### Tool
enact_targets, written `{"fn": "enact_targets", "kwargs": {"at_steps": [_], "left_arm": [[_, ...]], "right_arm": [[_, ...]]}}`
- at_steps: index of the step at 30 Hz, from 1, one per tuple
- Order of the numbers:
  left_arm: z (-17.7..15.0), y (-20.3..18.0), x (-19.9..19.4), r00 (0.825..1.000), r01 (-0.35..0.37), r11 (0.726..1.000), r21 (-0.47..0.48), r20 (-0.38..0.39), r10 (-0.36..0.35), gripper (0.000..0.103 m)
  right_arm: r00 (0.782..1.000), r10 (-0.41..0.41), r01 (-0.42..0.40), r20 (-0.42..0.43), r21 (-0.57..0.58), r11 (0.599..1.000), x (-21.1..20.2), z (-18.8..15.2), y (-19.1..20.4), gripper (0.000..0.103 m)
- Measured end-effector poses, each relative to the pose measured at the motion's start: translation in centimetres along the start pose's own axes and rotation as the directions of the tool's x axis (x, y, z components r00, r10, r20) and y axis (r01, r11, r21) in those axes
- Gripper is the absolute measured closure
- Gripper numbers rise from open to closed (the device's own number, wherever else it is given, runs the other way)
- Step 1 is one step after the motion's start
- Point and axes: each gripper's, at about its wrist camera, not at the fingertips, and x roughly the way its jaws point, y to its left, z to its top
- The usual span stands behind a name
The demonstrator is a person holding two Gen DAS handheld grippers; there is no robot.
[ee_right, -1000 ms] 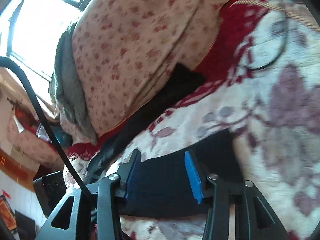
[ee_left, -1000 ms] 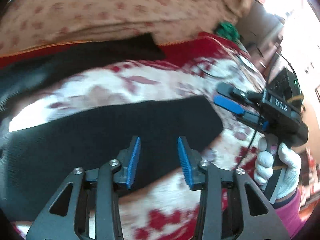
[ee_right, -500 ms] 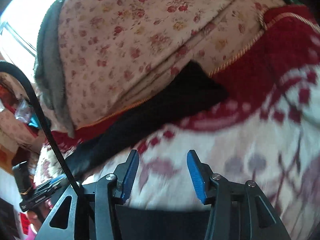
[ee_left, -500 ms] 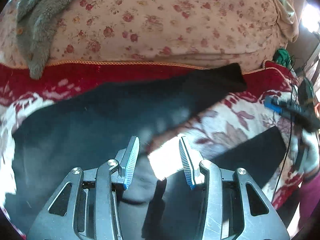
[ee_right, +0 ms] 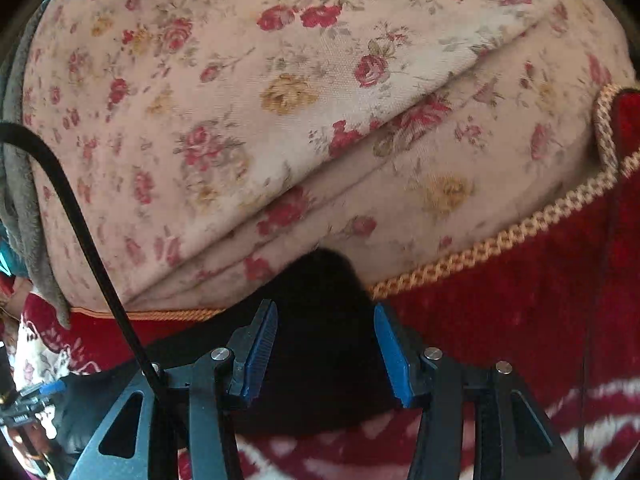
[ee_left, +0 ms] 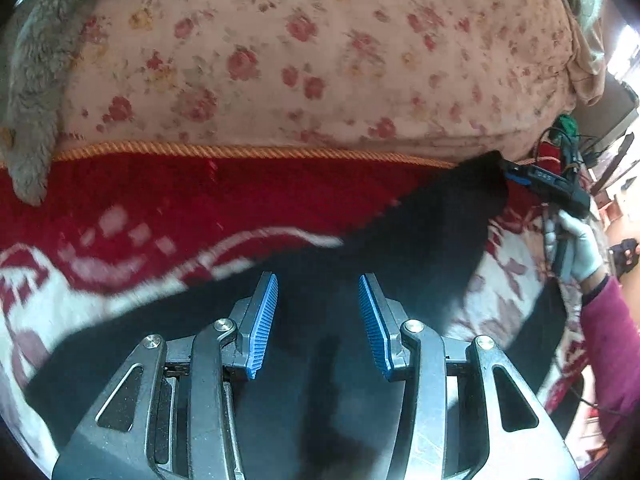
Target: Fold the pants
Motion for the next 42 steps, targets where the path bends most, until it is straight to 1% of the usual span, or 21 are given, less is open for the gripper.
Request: {"fn": "enact_targets", "kwargs": {"at_steps": [2,3,6,8,10,11,13,14,15,16,17,19,20,21,22,24,26,33,36,39,42], "left_arm": [[0.5,0.4,0.4,1.000,0.009,1.000,0.024,-0.008,-0.009,0.058],[0.8,0.6,0.8,0.999,0.026,0.999,0.040,-0.027,-0.025,0.052],[1.1,0.6,1.5,0.997,0.050,0.995,0.091,-0.056,-0.045,0.051],[1.1,0.3,2.2,0.996,0.038,0.989,0.139,-0.081,-0.027,0.051],[0.9,0.1,3.1,0.994,0.005,0.981,0.196,-0.109,0.017,0.051],[0.9,0.1,3.4,0.992,-0.007,0.977,0.214,-0.118,0.033,0.051],[0.7,0.0,4.1,0.990,-0.007,0.972,0.234,-0.137,0.040,0.051],[0.6,-0.2,4.4,0.989,-0.009,0.970,0.243,-0.143,0.045,0.051],[0.6,-0.2,4.5,0.989,-0.010,0.969,0.248,-0.142,0.047,0.051],[0.6,-0.2,4.6,0.990,-0.011,0.969,0.246,-0.136,0.046,0.051],[0.7,-0.2,4.7,0.990,-0.018,0.970,0.243,-0.131,0.051,0.053],[0.7,-0.3,5.0,0.989,-0.056,0.971,0.232,-0.121,0.086,0.077],[0.7,-0.5,4.9,0.989,-0.067,0.971,0.227,-0.113,0.095,0.083],[0.6,-0.6,4.7,0.988,-0.089,0.968,0.233,-0.100,0.115,0.092],[0.5,-0.9,4.5,0.987,-0.113,0.963,0.244,-0.084,0.137,0.095],[0.2,-1.7,3.6,0.985,-0.149,0.952,0.267,-0.043,0.167,0.097],[-0.1,-2.1,2.8,0.984,-0.169,0.949,0.267,-0.010,0.178,0.098],[-1.6,-3.9,-1.2,0.977,-0.207,0.943,0.260,0.093,0.189,0.099],[-2.4,-4.1,-3.2,0.975,-0.207,0.944,0.256,0.134,0.177,0.099],[-3.9,-5.7,-4.7,0.973,-0.198,0.948,0.250,0.168,0.159,0.099],[-5.8,-7.2,-6.5,0.970,-0.190,0.945,0.265,0.199,0.140,0.102]], "right_arm": [[1.000,-0.022,0.022,-0.008,-0.011,1.000,0.6,0.3,-0.3,0.055],[1.000,-0.023,0.023,-0.012,-0.012,1.000,0.9,0.5,-0.4,0.055],[0.999,-0.012,0.011,-0.031,-0.025,1.000,1.7,0.9,-0.4,0.055],[0.999,-0.009,0.007,-0.041,-0.052,0.999,2.4,1.1,-0.2,0.054],[0.999,-0.021,0.018,-0.039,-0.074,0.997,3.0,1.4,0.2,0.054],[0.999,-0.027,0.023,-0.039,-0.082,0.996,3.3,1.7,0.2,0.052],[0.999,-0.021,0.018,-0.042,-0.078,0.997,3.6,2.0,0.1,0.052],[0.999,-0.020,0.017,-0.039,-0.082,0.996,3.5,2.0,0.0,0.053],[0.999,-0.025,0.022,-0.037,-0.089,0.996,3.6,2.0,0.1,0.064],[0.999,-0.027,0.023,-0.037,-0.101,0.995,3.5,1.8,0.1,0.073],[0.999,-0.013,0.008,-0.047,-0.118,0.993,3.5,1.6,0.2,0.089],[0.999,-0.025,0.019,-0.034,-0.151,0.988,3.1,1.0,1.0,0.093],[0.999,-0.024,0.020,-0.021,-0.170,0.985,2.7,0.8,1.3,0.094],[1.000,-0.015,0.013,-0.013,-0.178,0.984,2.2,0.6,1.5,0.095],[1.000,-0.007,0.006,-0.003,-0.181,0.983,1.7,0.4,1.7,0.095],[1.000,0.017,-0.012,0.025,-0.183,0.983,-0.1,0.1,1.8,0.095],[0.998,0.043,-0.034,0.049,-0.174,0.984,-2.0,-0.1,1.4,0.095],[0.984,0.118,-0.093,0.137,-0.177,0.980,-8.8,-0.5,0.8,0.095],[0.974,0.149,-0.118,0.168,-0.182,0.976,-11.7,-1.6,1.8,0.095],[0.964,0.182,-0.146,0.196,-0.186,0.972,-14.2,-4.0,2.1,0.095],[0.952,0.214,-0.174,0.217,-0.189,0.966,-17.2,-6.5,2.1,0.095]]}}
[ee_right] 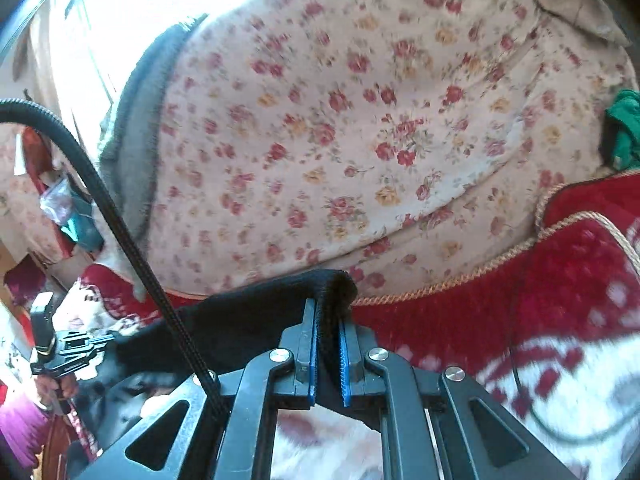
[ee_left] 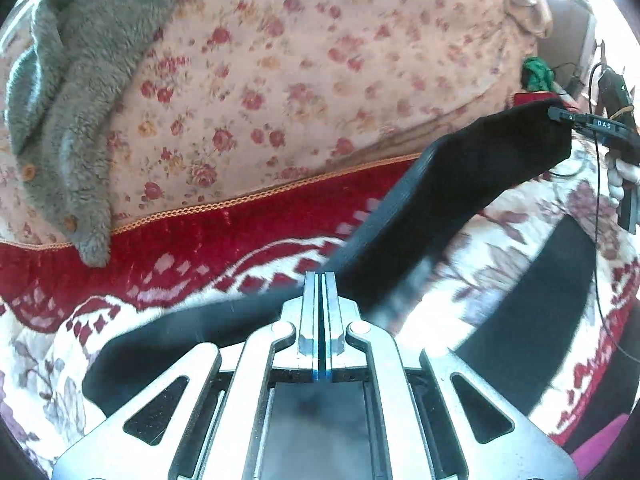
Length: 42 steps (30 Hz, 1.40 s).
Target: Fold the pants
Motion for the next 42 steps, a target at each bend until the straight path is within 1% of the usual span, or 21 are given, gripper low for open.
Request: {"fn": "enact_targets", "kwargs": {"at_steps": [2,4,6,9,11,13,14,16,19,21,24,27,30,31,34,36,38,39,40,41,42], "left_arm": [[-1.0,-1.2,-1.8,1.000,0.020,1.000,0.010,0.024,-0.020,0.102],[-1.8,-2.5,-2.8,0.999,0.036,0.999,0.018,0.031,-0.037,0.102],[-2.7,-3.0,-3.5,0.998,0.056,0.998,0.011,0.023,-0.056,0.102],[-3.2,-2.6,-3.0,0.998,0.059,0.998,-0.016,-0.008,-0.060,0.102],[-2.8,-1.9,-2.2,0.999,0.048,0.998,-0.032,-0.018,-0.049,0.101],[-2.4,-1.6,-1.3,0.998,0.044,0.999,-0.005,-0.037,-0.044,0.089],[-2.0,-1.5,-0.9,0.999,0.019,1.000,0.020,-0.030,-0.019,0.087],[-1.4,-1.6,-0.4,1.000,0.008,0.997,0.078,-0.026,-0.006,0.079],[-0.9,-1.7,0.8,0.999,-0.008,0.983,0.182,-0.037,0.015,0.078],[-0.9,-2.2,1.9,0.998,-0.035,0.965,0.260,-0.047,0.049,0.078],[-1.0,-2.3,3.6,0.994,-0.031,0.947,0.319,-0.088,0.062,0.078],[-1.1,-1.9,5.2,0.990,-0.019,0.940,0.341,-0.123,0.064,0.078],[-0.8,-1.0,6.5,0.990,0.000,0.947,0.321,-0.135,0.046,0.078],[-0.6,-0.7,6.7,0.989,0.010,0.951,0.310,-0.140,0.036,0.078],[-0.4,-0.2,7.0,0.991,0.006,0.957,0.289,-0.132,0.034,0.078],[-0.4,0.3,7.0,0.991,0.026,0.965,0.262,-0.133,0.009,0.078],[-0.5,0.5,6.9,0.991,0.040,0.968,0.246,-0.131,-0.007,0.078],[-0.6,0.6,6.8,0.990,0.054,0.971,0.234,-0.138,-0.021,0.078],[-0.7,0.6,6.8,0.989,0.063,0.972,0.226,-0.145,-0.031,0.078],[-0.9,0.6,6.8,0.988,0.074,0.973,0.220,-0.149,-0.042,0.078],[-1.1,0.5,6.6,0.987,0.085,0.973,0.215,-0.151,-0.053,0.078]], "right_arm": [[1.000,0.022,-0.021,0.004,-0.013,1.000,-2.4,-1.4,0.6,0.095],[0.999,0.043,-0.043,-0.004,-0.026,0.999,-3.9,-3.2,1.5,0.095],[0.999,0.034,-0.036,-0.036,-0.039,0.999,-5.4,-5.7,1.5,0.095],[0.996,-0.001,-0.002,-0.085,-0.030,1.000,-5.5,-8.3,0.6,0.095],[0.996,0.000,0.001,-0.088,0.019,1.000,-5.4,-9.3,-0.6,0.095],[0.997,0.010,-0.007,-0.072,0.047,0.999,-5.6,-9.5,-1.3,0.095],[0.998,0.013,-0.010,-0.061,0.053,0.999,-5.7,-9.4,-1.4,0.095],[0.999,0.015,-0.013,-0.052,0.051,0.999,-5.9,-9.1,-1.4,0.095],[0.998,0.009,-0.006,-0.059,0.043,0.999,-5.9,-8.9,-1.5,0.095],[0.998,0.010,-0.007,-0.061,0.055,0.998,-5.8,-8.9,-2.0,0.095],[0.999,0.016,-0.012,-0.045,0.098,0.995,-5.9,-8.9,-2.9,0.095],[1.000,0.018,-0.015,-0.017,0.148,0.989,-6.5,-8.9,-4.1,0.095],[1.000,0.019,-0.019,0.004,0.194,0.981,-7.3,-8.9,-5.5,0.095],[1.000,0.017,-0.015,-0.009,0.193,0.981,-7.2,-9.0,-5.7,0.095],[0.999,0.006,0.003,-0.050,0.160,0.987,-6.7,-9.2,-5.2,0.095],[0.999,0.021,-0.016,-0.033,0.154,0.988,-6.7,-9.1,-4.6,0.095],[1.000,0.019,-0.016,-0.020,0.144,0.989,-6.9,-8.9,-4.0,0.087],[1.000,0.017,-0.013,-0.025,0.142,0.990,-6.9,-8.8,-3.8,0.075],[0.999,0.017,-0.012,-0.036,0.141,0.990,-6.9,-8.9,-3.5,0.067],[0.998,0.021,-0.013,-0.056,0.139,0.990,-6.8,-9.0,-3.0,0.055],[0.997,0.026,-0.017,-0.074,0.129,0.991,-6.7,-9.3,-2.4,0.053]]}}
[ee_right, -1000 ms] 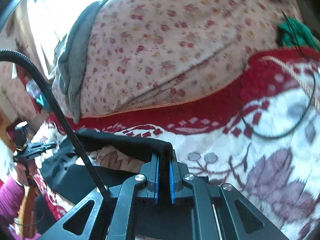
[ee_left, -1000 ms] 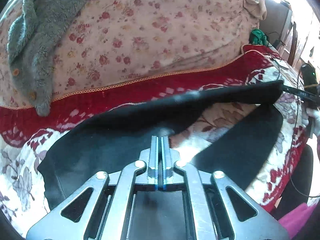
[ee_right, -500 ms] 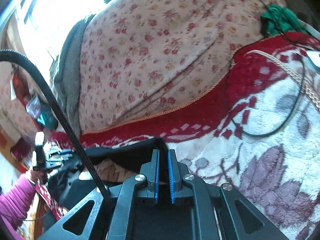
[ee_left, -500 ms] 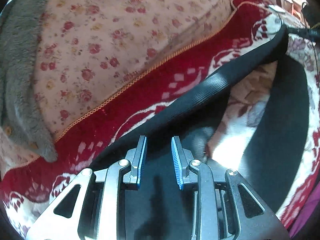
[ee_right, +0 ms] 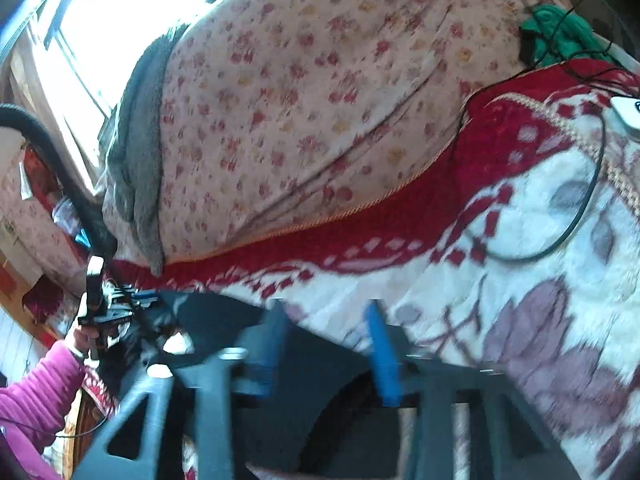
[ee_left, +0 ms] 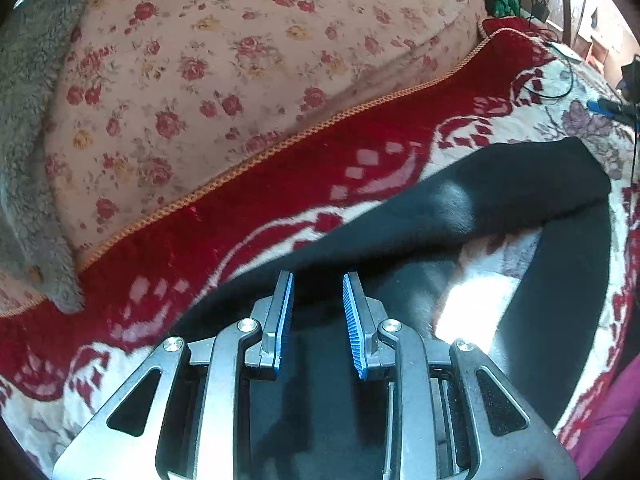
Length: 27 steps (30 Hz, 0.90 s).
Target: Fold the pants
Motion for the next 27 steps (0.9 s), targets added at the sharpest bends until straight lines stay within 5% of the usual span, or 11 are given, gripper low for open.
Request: {"fn": "enact_targets", "kwargs": {"at_steps": [6,9,14,19,27], "left_arm": [[-0.6,0.3,-0.7,0.999,0.049,0.995,-0.087,0.013,-0.048,0.078],[-0.3,1.1,-1.5,0.996,0.086,0.984,-0.155,0.032,-0.082,0.051],[-0.2,2.8,-1.7,0.998,0.067,0.965,-0.255,0.033,-0.061,0.051],[-0.5,1.7,-1.5,0.999,0.008,0.990,-0.141,0.049,-0.002,0.051],[0.7,0.3,1.5,0.993,-0.107,0.992,0.061,-0.042,0.110,0.051]], "right_arm": [[0.992,-0.062,0.030,-0.107,-0.274,0.961,2.5,-4.3,6.7,0.053],[0.987,-0.085,0.026,-0.140,-0.378,0.925,4.5,-6.4,9.1,0.053],[0.975,-0.183,0.080,-0.129,-0.563,0.822,7.0,-9.4,12.0,0.053],[0.959,-0.273,0.143,-0.072,-0.710,0.690,7.9,-12.0,13.7,0.053],[0.958,-0.285,0.180,-0.041,-0.688,0.703,7.5,-11.2,12.7,0.051]]}}
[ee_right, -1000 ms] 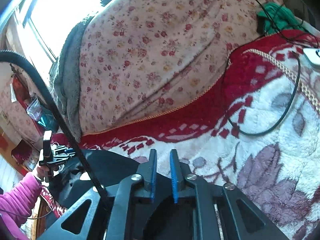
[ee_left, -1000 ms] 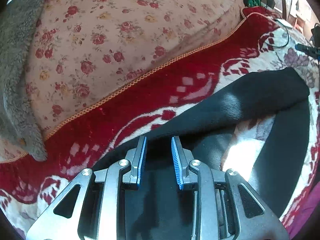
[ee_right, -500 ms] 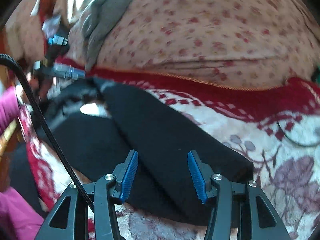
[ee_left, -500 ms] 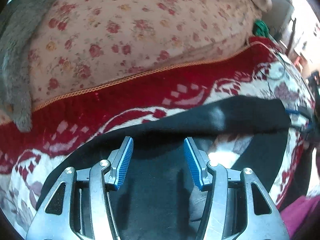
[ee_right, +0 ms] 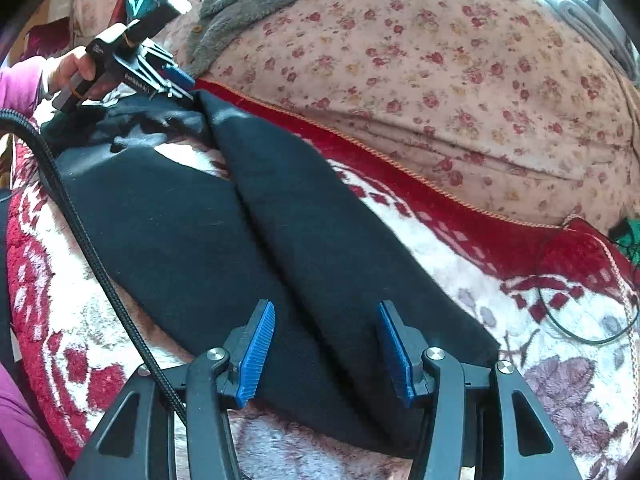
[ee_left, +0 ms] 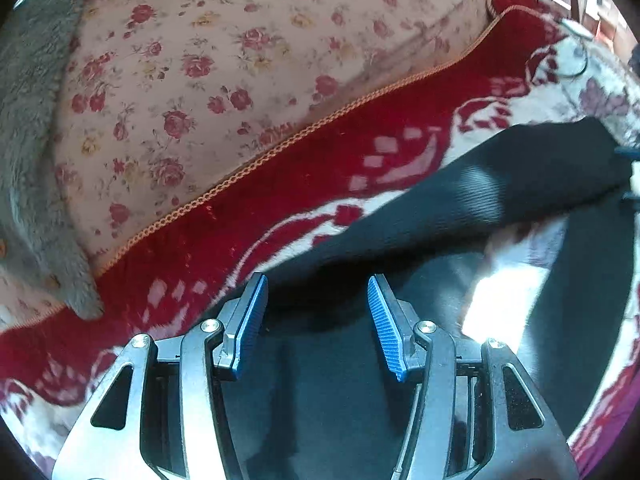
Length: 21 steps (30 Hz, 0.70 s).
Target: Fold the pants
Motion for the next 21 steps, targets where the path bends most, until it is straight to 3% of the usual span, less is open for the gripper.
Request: {"fn": "enact_targets", "kwargs": {"at_steps": [12,14,16,21], "left_arm": [[1.2,-0.4,3.4,0.999,-0.026,0.993,0.117,-0.043,0.032,0.051],[1.3,0.0,3.5,0.999,-0.030,0.996,0.089,-0.032,0.033,0.059],[1.3,-0.4,3.5,0.998,-0.055,0.994,0.093,-0.029,0.057,0.088],[0.7,-2.8,1.9,0.989,-0.145,0.977,0.155,0.009,0.145,0.097]], "right_arm": [[0.999,-0.031,0.032,-0.019,0.056,0.998,0.2,-1.3,-1.8,0.051],[1.000,-0.016,0.016,-0.002,0.067,0.998,0.1,-1.4,-2.0,0.052],[1.000,-0.005,0.004,0.004,0.083,0.997,0.6,-1.6,-2.5,0.061],[0.999,0.014,-0.018,0.029,0.133,0.991,0.5,-0.9,-3.8,0.089]]}}
